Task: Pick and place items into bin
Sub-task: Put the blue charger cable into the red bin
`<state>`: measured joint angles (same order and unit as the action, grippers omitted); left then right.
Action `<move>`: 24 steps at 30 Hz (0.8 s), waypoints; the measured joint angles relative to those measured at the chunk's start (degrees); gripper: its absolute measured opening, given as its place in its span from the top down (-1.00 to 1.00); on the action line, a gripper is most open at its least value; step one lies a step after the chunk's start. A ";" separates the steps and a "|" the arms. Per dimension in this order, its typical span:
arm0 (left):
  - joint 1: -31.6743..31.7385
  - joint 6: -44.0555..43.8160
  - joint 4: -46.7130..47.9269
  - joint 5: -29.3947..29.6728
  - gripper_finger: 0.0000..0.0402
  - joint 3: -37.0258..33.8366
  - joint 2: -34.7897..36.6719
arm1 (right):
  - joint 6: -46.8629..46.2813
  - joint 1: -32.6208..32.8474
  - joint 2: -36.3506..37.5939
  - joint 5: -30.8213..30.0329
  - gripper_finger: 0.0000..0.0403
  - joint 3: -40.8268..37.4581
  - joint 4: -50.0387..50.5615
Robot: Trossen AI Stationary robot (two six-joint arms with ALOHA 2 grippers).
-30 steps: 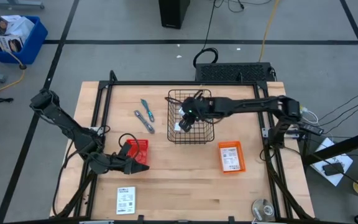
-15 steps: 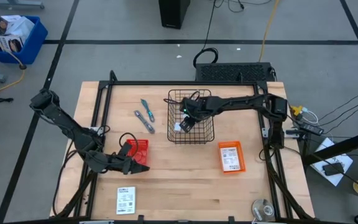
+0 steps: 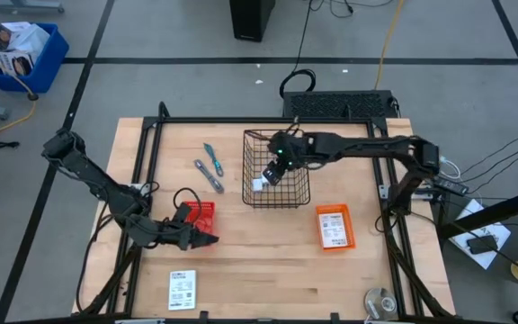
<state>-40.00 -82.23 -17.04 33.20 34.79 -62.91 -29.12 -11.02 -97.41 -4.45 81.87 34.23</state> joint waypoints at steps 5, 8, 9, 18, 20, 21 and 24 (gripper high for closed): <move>2.69 2.63 0.35 1.56 0.82 0.00 2.48 | -2.57 4.56 6.28 0.02 0.09 0.00 -5.37; 5.45 6.34 1.23 3.24 0.82 0.02 5.76 | -4.48 7.50 9.32 -0.35 0.14 0.00 -8.14; 6.56 6.85 2.60 3.47 0.82 0.02 7.26 | -5.22 8.52 10.24 -1.02 0.15 0.00 -8.41; 21.29 7.56 13.14 -2.18 0.82 0.00 21.27 | -0.58 17.60 16.87 -10.75 0.24 0.02 -6.58; 25.48 6.94 14.37 -2.11 0.79 0.04 23.49 | 0.80 18.59 17.96 -10.76 0.25 0.00 -5.07; 27.89 6.64 16.83 -2.24 0.79 0.21 24.39 | 1.37 19.04 18.41 -10.73 0.26 0.00 -4.43; 34.45 2.25 30.58 -5.33 0.78 3.35 25.07 | 2.87 20.38 19.63 -10.75 0.26 0.00 -2.17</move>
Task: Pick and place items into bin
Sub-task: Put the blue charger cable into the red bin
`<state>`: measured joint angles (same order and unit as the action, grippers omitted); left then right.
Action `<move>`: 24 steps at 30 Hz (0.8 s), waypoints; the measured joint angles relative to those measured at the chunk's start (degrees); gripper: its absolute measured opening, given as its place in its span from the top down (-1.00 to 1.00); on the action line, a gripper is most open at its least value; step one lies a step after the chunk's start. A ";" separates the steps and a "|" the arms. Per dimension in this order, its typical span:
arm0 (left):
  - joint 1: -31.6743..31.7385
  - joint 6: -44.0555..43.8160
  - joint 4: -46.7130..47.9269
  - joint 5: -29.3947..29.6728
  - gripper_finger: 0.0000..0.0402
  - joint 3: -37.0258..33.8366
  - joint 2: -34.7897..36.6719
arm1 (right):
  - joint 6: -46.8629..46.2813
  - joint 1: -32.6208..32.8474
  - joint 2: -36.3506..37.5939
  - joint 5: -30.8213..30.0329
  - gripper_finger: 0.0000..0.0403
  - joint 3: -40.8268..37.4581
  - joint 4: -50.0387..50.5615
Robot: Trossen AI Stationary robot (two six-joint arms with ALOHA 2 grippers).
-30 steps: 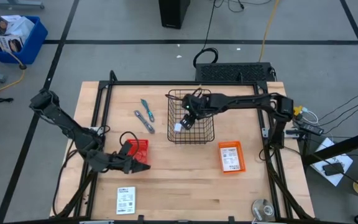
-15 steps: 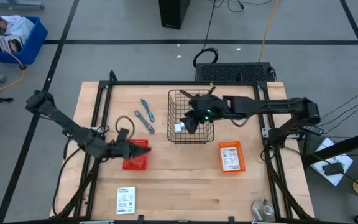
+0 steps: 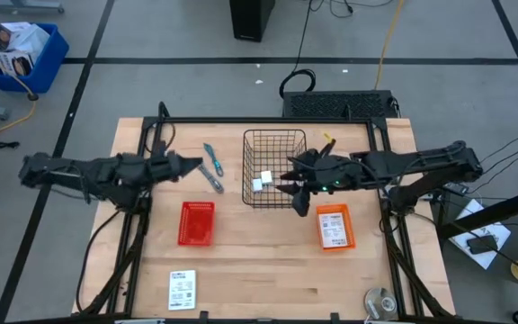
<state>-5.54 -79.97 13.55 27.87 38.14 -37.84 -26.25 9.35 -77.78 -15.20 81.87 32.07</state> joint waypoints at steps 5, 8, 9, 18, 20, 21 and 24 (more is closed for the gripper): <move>8.73 -1.62 13.11 -7.86 0.73 8.81 -5.47 | 3.34 1.37 0.61 0.22 0.27 0.00 1.39; 13.02 4.32 18.32 -13.74 0.64 16.60 -11.16 | 5.73 1.65 0.61 0.20 0.27 0.00 1.36; 14.37 6.09 20.88 -16.17 0.60 19.16 -13.25 | 6.21 1.65 0.61 0.20 0.27 0.00 1.33; 20.81 44.90 38.91 -30.13 0.15 35.41 -30.36 | 7.53 -0.17 0.61 0.07 0.29 0.00 1.21; 21.44 49.52 43.03 -33.11 0.11 36.87 -33.58 | 5.88 -0.76 0.61 0.06 0.30 0.00 1.21; 21.66 49.93 45.59 -33.73 0.10 37.23 -35.01 | 5.05 -0.94 0.61 0.02 0.30 0.00 1.19; 22.30 46.84 53.15 -34.34 0.10 37.26 -39.59 | 4.46 -1.13 0.61 0.04 0.30 0.00 1.19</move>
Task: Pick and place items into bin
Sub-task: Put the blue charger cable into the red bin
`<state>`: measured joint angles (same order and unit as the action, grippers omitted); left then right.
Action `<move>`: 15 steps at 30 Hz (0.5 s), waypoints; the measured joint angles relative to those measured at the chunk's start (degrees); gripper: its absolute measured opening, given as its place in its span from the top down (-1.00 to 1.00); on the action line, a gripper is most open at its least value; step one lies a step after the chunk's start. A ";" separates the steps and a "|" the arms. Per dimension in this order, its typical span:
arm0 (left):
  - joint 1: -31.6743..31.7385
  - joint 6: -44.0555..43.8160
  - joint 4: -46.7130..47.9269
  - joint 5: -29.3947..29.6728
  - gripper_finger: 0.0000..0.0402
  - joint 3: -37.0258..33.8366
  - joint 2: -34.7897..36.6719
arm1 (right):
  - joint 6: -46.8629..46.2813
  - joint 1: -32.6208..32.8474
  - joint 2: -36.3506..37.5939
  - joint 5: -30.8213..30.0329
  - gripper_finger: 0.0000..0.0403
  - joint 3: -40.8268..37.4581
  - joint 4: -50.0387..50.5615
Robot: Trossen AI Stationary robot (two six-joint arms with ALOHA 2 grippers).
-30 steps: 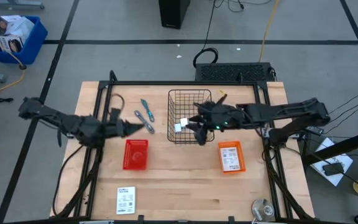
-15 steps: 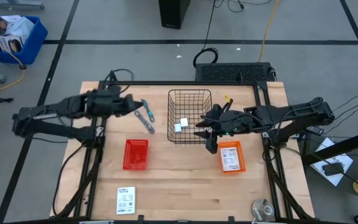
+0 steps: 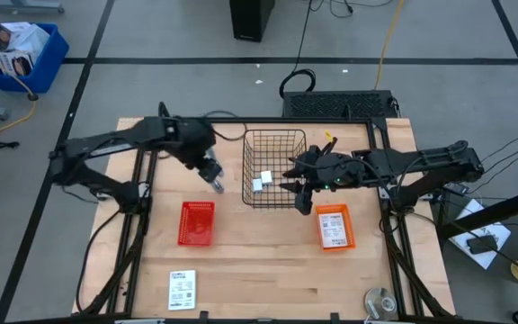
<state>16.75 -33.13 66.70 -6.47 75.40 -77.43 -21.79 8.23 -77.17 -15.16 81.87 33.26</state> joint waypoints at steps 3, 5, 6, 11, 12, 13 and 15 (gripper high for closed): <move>1.60 -2.87 6.00 1.69 0.10 -0.18 -3.63 | -0.98 0.00 0.00 -0.02 0.31 0.00 -0.12; 3.81 -6.23 6.64 2.90 0.09 -0.18 -5.58 | -1.65 0.00 0.00 0.00 0.31 0.00 -0.32; 5.15 -7.80 6.13 3.19 0.10 -0.19 -6.43 | -1.70 0.00 0.00 0.00 0.32 0.00 -0.48; 12.05 -10.72 0.94 3.83 0.10 -0.20 -9.97 | -1.74 0.00 0.00 0.14 0.33 -0.02 -1.11; 13.24 -11.55 0.16 3.97 0.09 -0.20 -10.71 | -1.74 0.02 0.00 0.15 0.33 -0.02 -1.26; 14.22 -12.60 -0.78 3.82 0.10 -0.20 -11.51 | -1.74 0.02 0.00 0.15 0.33 -0.02 -1.31; 16.26 -13.17 -2.95 3.66 0.09 -0.20 -13.38 | -1.46 0.07 0.01 0.17 0.33 -0.02 -1.30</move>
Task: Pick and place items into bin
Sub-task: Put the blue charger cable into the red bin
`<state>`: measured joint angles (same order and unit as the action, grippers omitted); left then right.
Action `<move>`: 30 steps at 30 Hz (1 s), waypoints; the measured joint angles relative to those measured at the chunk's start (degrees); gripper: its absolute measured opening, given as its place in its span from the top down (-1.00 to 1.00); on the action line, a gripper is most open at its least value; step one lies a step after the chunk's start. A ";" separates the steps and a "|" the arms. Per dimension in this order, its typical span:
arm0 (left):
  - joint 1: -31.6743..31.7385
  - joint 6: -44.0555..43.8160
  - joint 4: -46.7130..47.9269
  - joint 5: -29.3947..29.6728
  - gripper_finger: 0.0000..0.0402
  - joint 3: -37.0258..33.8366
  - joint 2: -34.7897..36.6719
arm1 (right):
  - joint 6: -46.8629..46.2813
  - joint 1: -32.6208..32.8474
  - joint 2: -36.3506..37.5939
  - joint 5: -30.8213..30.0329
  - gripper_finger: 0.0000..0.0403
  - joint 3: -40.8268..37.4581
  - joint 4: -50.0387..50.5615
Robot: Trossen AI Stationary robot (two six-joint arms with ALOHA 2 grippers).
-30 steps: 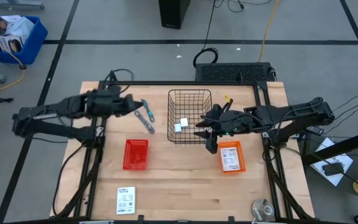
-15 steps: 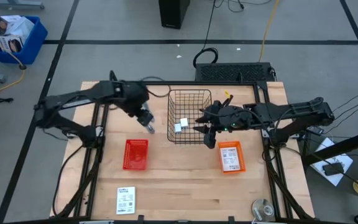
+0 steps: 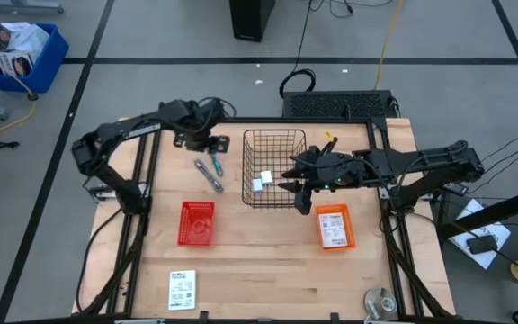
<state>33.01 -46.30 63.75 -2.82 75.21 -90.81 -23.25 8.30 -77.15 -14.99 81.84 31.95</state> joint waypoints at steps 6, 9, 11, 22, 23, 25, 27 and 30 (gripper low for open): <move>5.35 -1.98 -3.61 -3.17 0.10 -0.07 -7.54 | 1.27 0.02 0.01 0.03 0.34 -0.63 -0.83; 6.80 -2.15 -3.87 -4.59 0.10 -0.03 -11.30 | 0.46 0.11 0.01 0.09 0.34 -1.26 -0.58; 7.28 -1.11 -3.87 -5.15 0.10 -0.09 -13.66 | -0.09 0.44 0.03 0.16 0.34 -1.65 -0.44; 7.91 0.20 -5.23 -5.98 0.10 -0.09 -20.98 | -0.06 1.13 0.03 -0.12 0.34 -1.88 -0.45; 7.95 0.50 -5.65 -5.98 0.10 -0.09 -21.36 | 0.02 1.07 0.03 -0.11 0.34 -1.88 -0.45; 8.13 0.80 -6.63 -6.43 0.10 -0.07 -22.14 | 0.06 1.07 0.03 -0.10 0.34 -1.88 -0.42; 8.18 0.80 -7.60 -7.30 0.10 -0.07 -23.04 | 0.19 1.05 0.03 -0.13 0.34 -1.88 -0.44; 8.18 0.85 -7.78 -8.06 0.13 0.03 -23.88 | 0.36 1.04 0.03 -0.83 0.34 -1.88 -0.44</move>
<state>41.19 -45.44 55.97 -10.88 75.24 -114.69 -22.90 9.34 -77.12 -15.82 79.96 31.51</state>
